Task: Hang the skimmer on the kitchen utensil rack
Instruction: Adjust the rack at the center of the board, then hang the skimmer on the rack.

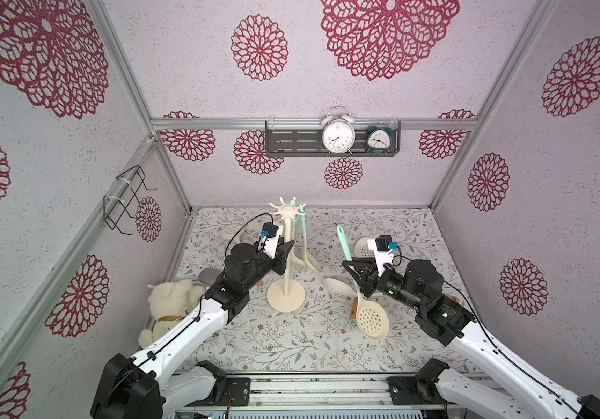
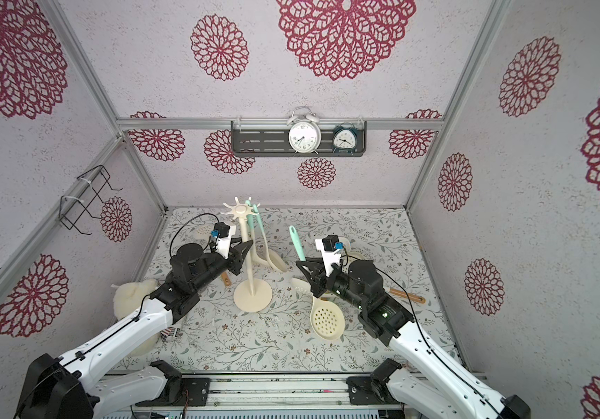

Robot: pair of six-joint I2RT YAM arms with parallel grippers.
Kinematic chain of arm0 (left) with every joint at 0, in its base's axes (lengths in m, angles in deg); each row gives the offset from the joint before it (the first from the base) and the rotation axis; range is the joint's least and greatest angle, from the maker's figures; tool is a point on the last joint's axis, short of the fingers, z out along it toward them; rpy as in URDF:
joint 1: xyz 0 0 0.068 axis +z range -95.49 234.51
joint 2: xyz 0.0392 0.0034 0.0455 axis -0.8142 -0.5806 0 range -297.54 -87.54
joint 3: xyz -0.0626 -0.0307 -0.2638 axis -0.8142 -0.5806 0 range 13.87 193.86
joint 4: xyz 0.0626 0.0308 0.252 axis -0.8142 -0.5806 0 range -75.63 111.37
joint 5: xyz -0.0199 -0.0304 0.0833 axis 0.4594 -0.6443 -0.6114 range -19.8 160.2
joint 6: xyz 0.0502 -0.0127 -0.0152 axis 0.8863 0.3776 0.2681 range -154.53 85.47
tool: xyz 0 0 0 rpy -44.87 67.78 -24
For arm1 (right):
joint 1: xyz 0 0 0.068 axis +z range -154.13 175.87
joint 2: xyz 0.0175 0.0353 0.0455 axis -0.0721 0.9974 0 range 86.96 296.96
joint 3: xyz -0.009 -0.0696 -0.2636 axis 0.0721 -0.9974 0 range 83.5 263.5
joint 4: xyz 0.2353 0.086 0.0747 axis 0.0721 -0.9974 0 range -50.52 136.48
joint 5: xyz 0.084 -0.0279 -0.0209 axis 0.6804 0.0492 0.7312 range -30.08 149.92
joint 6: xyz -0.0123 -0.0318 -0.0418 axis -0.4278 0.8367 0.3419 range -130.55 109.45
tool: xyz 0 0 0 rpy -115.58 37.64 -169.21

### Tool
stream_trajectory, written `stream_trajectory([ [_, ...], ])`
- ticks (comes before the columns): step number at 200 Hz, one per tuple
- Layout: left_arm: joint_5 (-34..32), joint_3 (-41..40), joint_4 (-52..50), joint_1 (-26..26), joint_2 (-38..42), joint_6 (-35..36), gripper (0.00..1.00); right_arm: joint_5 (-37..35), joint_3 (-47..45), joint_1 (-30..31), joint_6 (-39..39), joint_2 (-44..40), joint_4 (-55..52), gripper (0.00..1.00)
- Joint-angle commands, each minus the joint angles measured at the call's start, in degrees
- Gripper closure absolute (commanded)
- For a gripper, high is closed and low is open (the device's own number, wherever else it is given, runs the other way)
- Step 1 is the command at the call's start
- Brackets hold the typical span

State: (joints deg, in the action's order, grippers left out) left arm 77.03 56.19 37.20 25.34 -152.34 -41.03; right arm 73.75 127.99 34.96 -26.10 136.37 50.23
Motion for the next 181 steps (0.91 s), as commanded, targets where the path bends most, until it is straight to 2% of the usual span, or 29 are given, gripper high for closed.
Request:
stream_trajectory([
  [1,-1.26,-2.64,3.63,-0.66,3.21,-1.83,0.69,3.7,3.38,-0.42,2.12,0.19,4.99,1.0],
  [48,-0.92,-5.18,-0.16,-0.72,8.53,-3.66,0.53,9.64,7.03,-0.42,4.55,3.85,5.63,1.0],
  [103,-2.07,-6.53,-13.68,-0.72,21.24,-11.65,0.31,16.01,18.37,-0.85,15.44,12.07,-5.01,1.0],
  [147,-6.69,1.0,-35.75,-0.66,30.15,-19.03,0.33,25.07,24.65,-4.29,17.28,17.8,-8.65,1.0],
  [165,-6.63,6.48,-43.72,-0.31,30.18,-20.3,0.34,28.75,26.89,-5.22,18.29,19.99,-10.72,1.0],
  [181,-3.73,11.89,-48.24,0.95,28.12,-21.53,0.34,30.93,28.66,-5.59,19.15,21.58,-12.51,1.0],
])
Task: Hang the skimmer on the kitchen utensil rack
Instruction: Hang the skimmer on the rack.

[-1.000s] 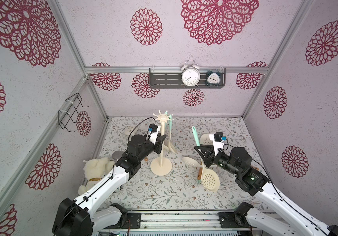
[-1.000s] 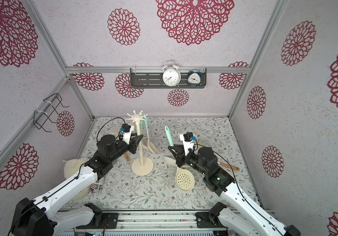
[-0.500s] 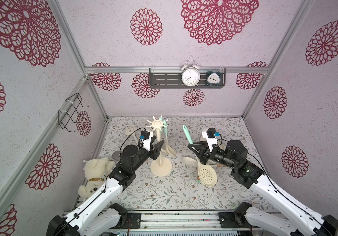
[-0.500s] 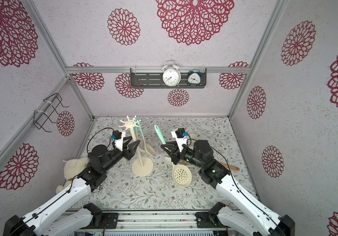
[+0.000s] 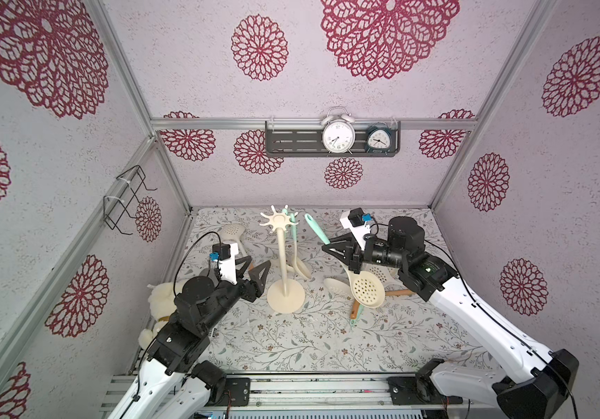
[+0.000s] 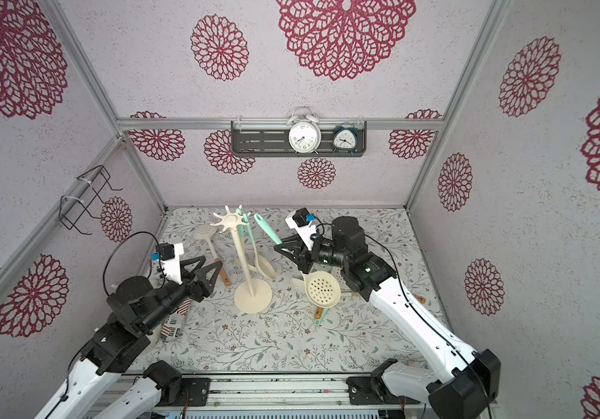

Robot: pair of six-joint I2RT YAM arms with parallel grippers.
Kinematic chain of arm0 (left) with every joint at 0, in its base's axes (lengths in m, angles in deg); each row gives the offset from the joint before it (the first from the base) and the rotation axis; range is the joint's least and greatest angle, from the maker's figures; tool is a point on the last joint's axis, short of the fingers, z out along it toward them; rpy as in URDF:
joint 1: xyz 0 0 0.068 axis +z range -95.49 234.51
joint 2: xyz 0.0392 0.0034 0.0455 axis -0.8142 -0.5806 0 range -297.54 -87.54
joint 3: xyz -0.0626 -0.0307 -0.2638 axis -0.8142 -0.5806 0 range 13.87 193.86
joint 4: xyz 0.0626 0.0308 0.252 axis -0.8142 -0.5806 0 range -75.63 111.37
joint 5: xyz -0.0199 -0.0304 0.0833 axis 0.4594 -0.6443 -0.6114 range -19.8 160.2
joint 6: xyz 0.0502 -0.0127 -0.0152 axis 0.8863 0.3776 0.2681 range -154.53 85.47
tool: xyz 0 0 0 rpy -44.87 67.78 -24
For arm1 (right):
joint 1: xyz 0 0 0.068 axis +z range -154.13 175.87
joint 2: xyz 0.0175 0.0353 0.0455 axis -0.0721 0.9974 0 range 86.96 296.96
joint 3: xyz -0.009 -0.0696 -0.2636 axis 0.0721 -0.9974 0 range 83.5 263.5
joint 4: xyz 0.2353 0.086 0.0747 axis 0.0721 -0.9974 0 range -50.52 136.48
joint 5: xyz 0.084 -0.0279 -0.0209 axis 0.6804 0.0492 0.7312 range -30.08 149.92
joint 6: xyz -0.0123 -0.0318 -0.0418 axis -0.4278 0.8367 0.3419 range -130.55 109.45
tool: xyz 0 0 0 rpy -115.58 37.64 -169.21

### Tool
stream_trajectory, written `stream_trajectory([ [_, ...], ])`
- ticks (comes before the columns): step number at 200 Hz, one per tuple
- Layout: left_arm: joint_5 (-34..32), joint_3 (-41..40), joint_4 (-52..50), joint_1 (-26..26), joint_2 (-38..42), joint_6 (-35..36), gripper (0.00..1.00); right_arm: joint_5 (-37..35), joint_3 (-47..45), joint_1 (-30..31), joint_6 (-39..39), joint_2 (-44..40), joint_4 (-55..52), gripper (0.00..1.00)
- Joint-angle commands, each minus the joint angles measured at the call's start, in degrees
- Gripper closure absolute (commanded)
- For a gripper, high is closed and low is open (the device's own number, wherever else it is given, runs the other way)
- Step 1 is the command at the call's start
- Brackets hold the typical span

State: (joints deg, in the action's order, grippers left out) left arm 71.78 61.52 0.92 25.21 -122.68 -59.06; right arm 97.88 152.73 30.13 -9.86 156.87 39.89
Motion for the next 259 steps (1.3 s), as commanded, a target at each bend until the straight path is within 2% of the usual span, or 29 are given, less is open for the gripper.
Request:
stream_trajectory([
  [1,1.9,6.91,-12.06,1.21,-1.7,-3.54,0.35,6.88,4.04,-0.77,2.96,1.14,-2.23,1.0],
  [33,12.21,16.23,-13.31,4.84,-7.15,-4.82,0.36,8.01,4.43,-1.38,2.82,2.16,-1.91,1.0],
  [82,16.23,23.89,-13.26,8.15,-14.0,-4.47,0.43,9.15,4.82,-1.46,1.87,3.76,-0.72,1.0],
  [178,20.76,23.22,-9.79,9.44,-17.82,-4.45,0.46,11.42,6.88,-1.47,1.75,7.05,-2.54,1.0],
  [233,20.93,22.15,-9.85,9.52,-18.13,-3.59,0.46,12.48,7.19,-1.22,1.94,9.4,-3.53,1.0],
  [259,20.3,20.43,-9.46,9.52,-17.63,-2.64,0.42,12.57,7.23,-0.61,1.9,10.39,-3.27,1.0],
])
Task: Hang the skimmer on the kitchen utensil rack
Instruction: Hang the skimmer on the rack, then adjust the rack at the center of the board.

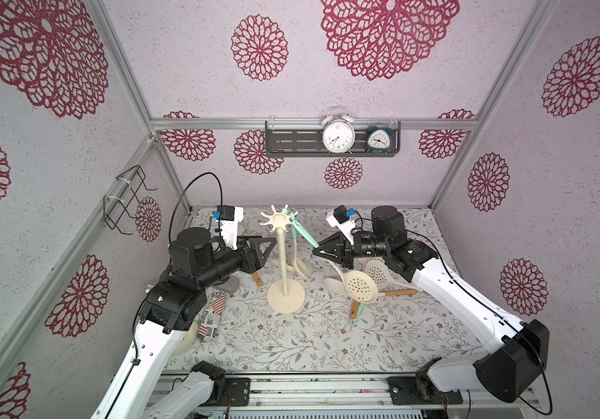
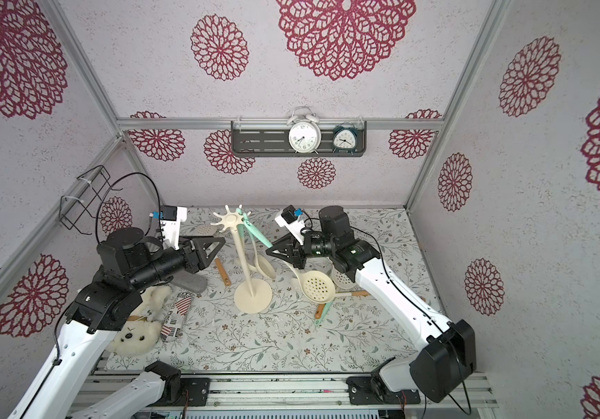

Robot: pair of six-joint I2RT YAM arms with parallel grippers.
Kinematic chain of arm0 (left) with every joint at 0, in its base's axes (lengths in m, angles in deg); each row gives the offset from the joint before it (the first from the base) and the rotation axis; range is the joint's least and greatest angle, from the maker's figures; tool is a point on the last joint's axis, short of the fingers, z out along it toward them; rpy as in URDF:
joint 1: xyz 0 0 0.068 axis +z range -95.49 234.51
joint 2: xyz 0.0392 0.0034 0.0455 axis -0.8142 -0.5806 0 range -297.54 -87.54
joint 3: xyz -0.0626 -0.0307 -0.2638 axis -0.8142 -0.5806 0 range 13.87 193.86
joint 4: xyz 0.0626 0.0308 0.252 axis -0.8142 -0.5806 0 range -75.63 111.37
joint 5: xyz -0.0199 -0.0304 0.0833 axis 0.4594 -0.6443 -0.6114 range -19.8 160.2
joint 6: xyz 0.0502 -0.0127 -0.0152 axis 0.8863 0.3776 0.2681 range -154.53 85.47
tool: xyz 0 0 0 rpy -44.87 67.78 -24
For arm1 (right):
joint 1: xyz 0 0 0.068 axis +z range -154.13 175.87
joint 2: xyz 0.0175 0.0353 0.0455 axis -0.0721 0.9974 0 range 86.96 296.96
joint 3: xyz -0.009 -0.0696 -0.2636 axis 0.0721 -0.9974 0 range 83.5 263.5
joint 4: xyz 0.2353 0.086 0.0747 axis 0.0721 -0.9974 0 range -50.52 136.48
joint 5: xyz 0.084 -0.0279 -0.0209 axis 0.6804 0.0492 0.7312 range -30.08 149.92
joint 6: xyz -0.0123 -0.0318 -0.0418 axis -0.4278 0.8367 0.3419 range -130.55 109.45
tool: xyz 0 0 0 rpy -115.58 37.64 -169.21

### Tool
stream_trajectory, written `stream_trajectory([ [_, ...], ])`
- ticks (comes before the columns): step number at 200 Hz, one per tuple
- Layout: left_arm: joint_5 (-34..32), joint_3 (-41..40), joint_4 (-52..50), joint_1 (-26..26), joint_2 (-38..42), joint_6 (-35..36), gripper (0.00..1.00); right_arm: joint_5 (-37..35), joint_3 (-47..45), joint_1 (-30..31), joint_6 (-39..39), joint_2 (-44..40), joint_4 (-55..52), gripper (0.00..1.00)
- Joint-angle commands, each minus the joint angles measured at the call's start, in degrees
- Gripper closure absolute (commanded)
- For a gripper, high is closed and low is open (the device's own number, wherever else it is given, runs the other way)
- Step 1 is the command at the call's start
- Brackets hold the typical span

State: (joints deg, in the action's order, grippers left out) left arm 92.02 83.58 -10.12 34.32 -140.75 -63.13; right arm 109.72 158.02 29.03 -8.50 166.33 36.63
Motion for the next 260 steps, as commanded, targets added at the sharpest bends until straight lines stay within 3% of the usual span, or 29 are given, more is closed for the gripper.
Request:
stream_trajectory([
  [1,0.06,-1.7,1.63,0.41,0.51,1.43,0.42,0.73,1.94,0.53,0.53,0.99,-0.01,1.0],
  [82,-0.62,-18.12,18.66,0.41,6.95,4.56,0.35,-0.59,-2.25,4.02,-2.55,2.79,7.27,1.0],
  [147,3.72,-24.22,30.53,0.52,4.16,6.41,0.35,-1.02,-6.86,5.59,-6.83,3.17,15.36,1.0],
  [180,5.22,-24.87,31.87,1.7,1.98,9.77,0.39,-2.68,-8.27,5.62,-8.9,0.44,18.89,0.76],
  [207,11.83,-26.13,35.26,3.48,-1.27,12.29,0.44,-5.79,-10.65,5.59,-10.16,-4.11,21.01,0.62],
  [260,19.58,-25.79,38.3,4.76,-6.56,15.19,0.51,-17.14,-20.8,5.42,-11.27,-16.89,23.67,0.59],
])
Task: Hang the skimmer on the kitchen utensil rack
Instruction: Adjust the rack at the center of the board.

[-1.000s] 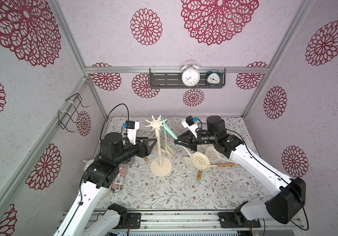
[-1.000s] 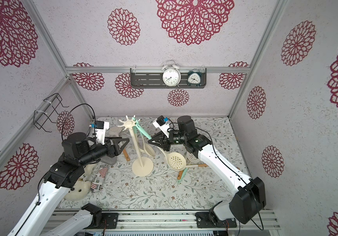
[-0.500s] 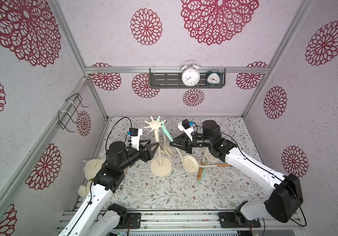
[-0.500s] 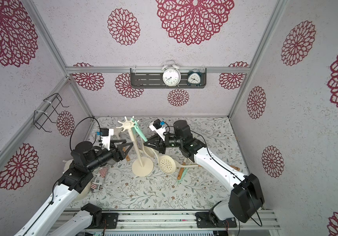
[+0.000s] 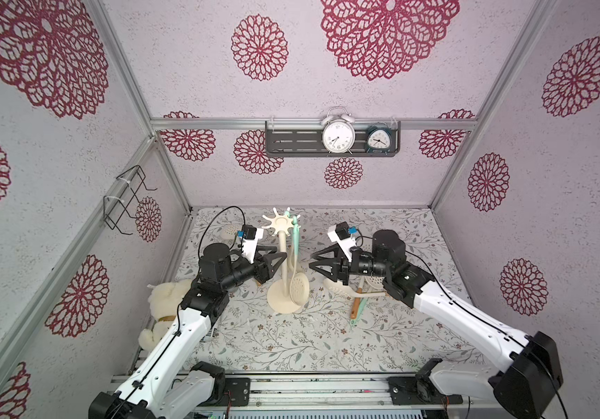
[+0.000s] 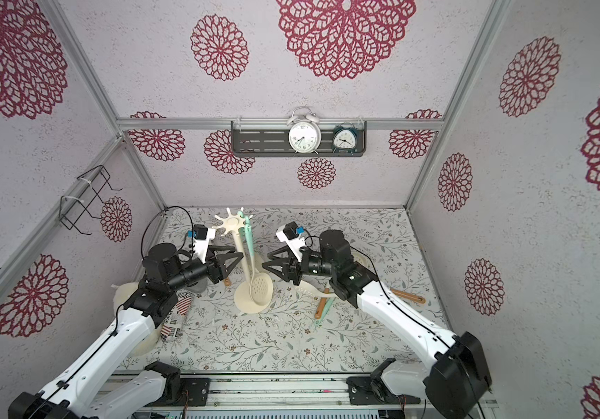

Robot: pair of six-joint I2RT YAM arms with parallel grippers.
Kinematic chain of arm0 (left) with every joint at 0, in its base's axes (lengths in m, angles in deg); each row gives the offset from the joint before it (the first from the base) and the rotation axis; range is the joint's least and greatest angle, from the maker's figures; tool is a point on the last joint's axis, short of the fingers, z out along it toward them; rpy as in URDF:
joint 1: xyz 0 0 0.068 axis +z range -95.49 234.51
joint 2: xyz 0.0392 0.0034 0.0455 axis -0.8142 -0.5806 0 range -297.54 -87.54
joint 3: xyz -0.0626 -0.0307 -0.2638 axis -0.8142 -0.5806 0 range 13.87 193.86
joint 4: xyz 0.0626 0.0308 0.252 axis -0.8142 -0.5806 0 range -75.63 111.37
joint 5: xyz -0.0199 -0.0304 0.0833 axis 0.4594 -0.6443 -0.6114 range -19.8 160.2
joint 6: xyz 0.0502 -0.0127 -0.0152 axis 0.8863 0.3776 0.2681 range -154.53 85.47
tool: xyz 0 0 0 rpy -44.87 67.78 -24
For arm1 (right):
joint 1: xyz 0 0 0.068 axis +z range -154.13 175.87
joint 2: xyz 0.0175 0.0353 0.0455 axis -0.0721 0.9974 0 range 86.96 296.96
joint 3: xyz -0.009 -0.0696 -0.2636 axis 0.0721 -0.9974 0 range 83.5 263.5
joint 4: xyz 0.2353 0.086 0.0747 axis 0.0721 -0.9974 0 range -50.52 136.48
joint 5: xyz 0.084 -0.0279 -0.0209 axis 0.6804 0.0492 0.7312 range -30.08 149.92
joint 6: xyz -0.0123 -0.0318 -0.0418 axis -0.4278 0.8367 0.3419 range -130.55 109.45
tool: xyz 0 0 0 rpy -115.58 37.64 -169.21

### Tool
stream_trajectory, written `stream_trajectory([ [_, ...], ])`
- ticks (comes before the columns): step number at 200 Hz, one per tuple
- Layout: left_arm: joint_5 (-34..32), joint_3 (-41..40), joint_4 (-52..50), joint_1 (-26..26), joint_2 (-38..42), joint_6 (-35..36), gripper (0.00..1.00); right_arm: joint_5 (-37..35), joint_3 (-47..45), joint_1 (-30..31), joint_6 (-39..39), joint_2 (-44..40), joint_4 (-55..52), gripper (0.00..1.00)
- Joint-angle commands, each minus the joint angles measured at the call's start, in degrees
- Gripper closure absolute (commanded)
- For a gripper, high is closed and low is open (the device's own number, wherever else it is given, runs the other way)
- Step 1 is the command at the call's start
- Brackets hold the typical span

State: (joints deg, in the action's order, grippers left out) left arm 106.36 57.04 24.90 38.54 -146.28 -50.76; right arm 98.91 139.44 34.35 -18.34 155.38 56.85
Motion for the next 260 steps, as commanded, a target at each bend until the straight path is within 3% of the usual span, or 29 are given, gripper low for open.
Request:
stream_trajectory([
  [1,5.24,0.8,3.26,0.56,-1.12,2.93,0.51,-6.52,-2.37,0.15,-1.44,-6.2,3.39,0.59],
  [35,4.91,1.03,4.51,1.2,-3.45,3.4,0.55,-8.77,-5.58,-0.14,-1.34,-11.24,0.11,0.59],
  [74,10.26,0.74,8.68,1.2,-8.01,1.12,0.6,-11.86,-8.48,-0.42,-0.76,-16.51,-4.11,0.59],
  [100,9.93,-0.67,10.77,1.12,-8.43,-0.04,0.61,-18.84,-9.41,-0.68,-1.72,-19.37,-9.34,0.6],
  [133,6.74,-2.51,12.68,0.83,-7.3,-1.19,0.71,-30.48,-14.0,-0.86,-8.67,-23.29,-13.54,0.57],
  [170,2.95,-3.19,12.92,-1.3,-7.28,0.17,0.8,-31.2,-18.4,-1.46,-13.65,-26.2,-14.89,0.57],
  [217,-9.16,-1.54,12.7,-6.21,-6.56,6.33,1.0,-32.1,-18.72,-1.65,-14.8,-26.37,-18.34,0.57],
  [260,-12.07,1.78,18.6,-6.33,-10.5,7.76,1.0,-35.64,-19.17,-2.07,-15.04,-25.97,-19.09,0.56],
])
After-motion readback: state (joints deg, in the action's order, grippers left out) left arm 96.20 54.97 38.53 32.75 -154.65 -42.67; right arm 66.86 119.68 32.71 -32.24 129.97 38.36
